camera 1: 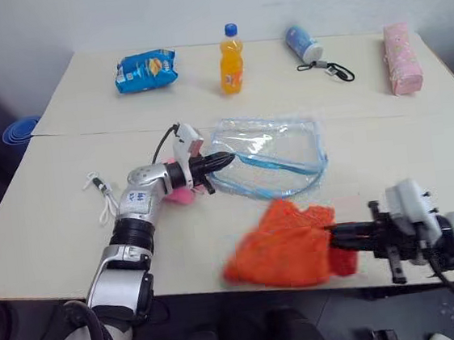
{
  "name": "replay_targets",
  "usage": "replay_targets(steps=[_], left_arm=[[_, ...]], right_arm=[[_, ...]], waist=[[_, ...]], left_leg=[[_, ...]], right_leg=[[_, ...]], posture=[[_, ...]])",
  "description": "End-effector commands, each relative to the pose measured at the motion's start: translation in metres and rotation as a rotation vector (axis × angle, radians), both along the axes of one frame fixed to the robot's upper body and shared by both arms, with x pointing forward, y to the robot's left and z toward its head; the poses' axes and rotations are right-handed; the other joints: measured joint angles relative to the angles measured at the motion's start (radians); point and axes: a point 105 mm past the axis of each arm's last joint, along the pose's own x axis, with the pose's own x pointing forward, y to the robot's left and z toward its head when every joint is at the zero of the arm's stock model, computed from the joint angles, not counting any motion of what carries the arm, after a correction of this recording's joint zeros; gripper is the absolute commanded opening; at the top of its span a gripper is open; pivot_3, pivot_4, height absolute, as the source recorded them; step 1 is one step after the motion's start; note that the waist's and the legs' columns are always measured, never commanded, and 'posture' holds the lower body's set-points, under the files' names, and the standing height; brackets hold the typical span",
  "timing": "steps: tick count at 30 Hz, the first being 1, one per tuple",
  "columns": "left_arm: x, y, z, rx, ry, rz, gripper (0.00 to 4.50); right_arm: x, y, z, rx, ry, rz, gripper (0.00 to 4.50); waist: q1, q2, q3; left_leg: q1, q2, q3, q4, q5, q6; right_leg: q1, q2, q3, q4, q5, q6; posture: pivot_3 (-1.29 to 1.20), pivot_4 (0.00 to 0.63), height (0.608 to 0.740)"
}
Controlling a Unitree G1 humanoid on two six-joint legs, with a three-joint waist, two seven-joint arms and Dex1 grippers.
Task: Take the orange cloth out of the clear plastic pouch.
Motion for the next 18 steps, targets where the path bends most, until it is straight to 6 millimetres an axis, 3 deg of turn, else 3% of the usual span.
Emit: replay_targets(steps=[1, 5, 8, 10, 13, 16, 18], left_arm=[[-0.001, 0.006, 0.006, -0.015, -0.019, 0.015, 0.00], [-0.007, 0.006, 0.004, -0.011, -0.010, -0.026, 0.00], [-0.009, 0.005, 0.005, -0.008, -0.015, -0.041, 0.00], [-0.009, 0.004, 0.006, -0.007, -0.019, -0.046, 0.00], [-0.010, 0.000, 0.009, -0.004, -0.031, -0.063, 0.00], [-0.014, -0.001, 0.011, 0.007, -0.045, -0.087, 0.00], [-0.017, 0.000, 0.010, 0.021, -0.053, -0.102, 0.00]], right_arm=[[0.002, -0.033, 0.041, 0.056, -0.096, -0.169, 0.03], [0.017, -0.089, 0.057, 0.001, -0.191, -0.385, 0.03], [0.034, -0.126, 0.054, -0.074, -0.286, -0.524, 0.03], [0.040, -0.140, 0.047, -0.110, -0.313, -0.562, 0.03], [0.045, -0.165, 0.013, -0.243, -0.340, -0.603, 0.03], [0.040, -0.170, -0.030, -0.314, -0.273, -0.569, 0.03], [0.036, -0.171, -0.047, -0.332, -0.245, -0.559, 0.03]], waist=[[0.003, 0.000, 0.000], [0.007, 0.000, 0.000], [0.007, 0.000, 0.000], [0.006, 0.000, 0.000], [0.005, 0.000, 0.000], [0.005, 0.000, 0.000], [0.004, 0.000, 0.000]], left_leg=[[0.000, 0.000, 0.000, 0.000, 0.000, 0.000], [0.000, 0.000, 0.000, 0.000, 0.000, 0.000], [0.000, 0.000, 0.001, 0.000, 0.000, 0.001], [0.000, 0.000, 0.002, 0.000, 0.000, 0.001], [0.000, 0.000, 0.002, -0.001, 0.000, 0.001], [0.000, 0.000, 0.002, -0.001, 0.000, 0.001], [0.000, 0.000, 0.002, -0.001, 0.000, 0.001]], right_leg=[[0.000, 0.000, 0.000, 0.000, 0.000, 0.000], [0.000, 0.000, 0.000, 0.000, 0.000, 0.000], [0.001, 0.000, 0.001, -0.002, 0.000, 0.000], [0.001, 0.000, 0.001, -0.002, 0.000, 0.000], [0.000, 0.000, 0.001, -0.001, 0.000, 0.000], [0.000, 0.000, 0.001, -0.002, 0.000, 0.000], [0.000, 0.000, 0.001, -0.002, 0.000, 0.000]], posture=[[0.00, 0.150, 0.740], [0.00, 0.150, 0.740], [0.00, 0.150, 0.740], [0.00, 0.150, 0.740], [0.00, 0.150, 0.740], [0.00, 0.150, 0.740], [0.00, 0.150, 0.740]])
